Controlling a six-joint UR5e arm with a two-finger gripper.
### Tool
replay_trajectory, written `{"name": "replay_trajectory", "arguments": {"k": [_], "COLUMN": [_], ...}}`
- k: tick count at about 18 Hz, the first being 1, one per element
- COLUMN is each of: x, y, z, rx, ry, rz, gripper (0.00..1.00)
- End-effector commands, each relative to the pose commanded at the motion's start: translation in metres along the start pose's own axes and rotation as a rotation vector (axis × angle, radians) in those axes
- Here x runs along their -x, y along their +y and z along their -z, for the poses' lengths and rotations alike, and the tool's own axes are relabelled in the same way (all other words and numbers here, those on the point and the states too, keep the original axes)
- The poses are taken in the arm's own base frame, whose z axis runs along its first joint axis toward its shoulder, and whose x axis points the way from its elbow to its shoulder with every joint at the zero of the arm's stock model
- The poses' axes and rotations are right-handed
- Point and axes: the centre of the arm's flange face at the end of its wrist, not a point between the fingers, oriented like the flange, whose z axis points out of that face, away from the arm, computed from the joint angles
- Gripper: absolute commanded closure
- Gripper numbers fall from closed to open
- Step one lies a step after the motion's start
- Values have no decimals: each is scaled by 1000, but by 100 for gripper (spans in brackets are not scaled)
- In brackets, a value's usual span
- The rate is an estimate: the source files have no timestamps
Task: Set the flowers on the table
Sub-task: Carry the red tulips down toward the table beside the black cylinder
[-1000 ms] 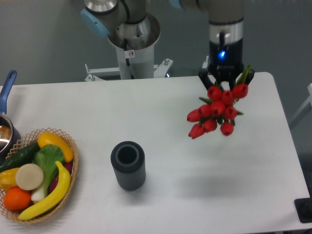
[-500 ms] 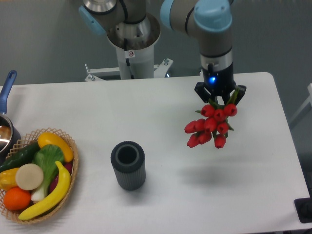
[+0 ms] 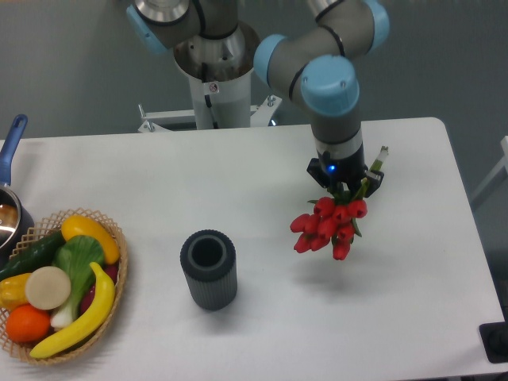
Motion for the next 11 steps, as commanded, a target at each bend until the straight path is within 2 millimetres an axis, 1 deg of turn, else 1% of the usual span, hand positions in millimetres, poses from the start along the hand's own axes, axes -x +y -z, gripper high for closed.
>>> {"name": "replay_trajectory", "arguments": {"k": [4, 7, 11], "x": [-2, -3, 0], "y": [-3, -6, -7], "z": [-8, -21, -19], "rx": [6, 18, 7], "ry": [15, 34, 33], "rz": [-35, -40, -37], "gripper": [64, 64, 63]}}
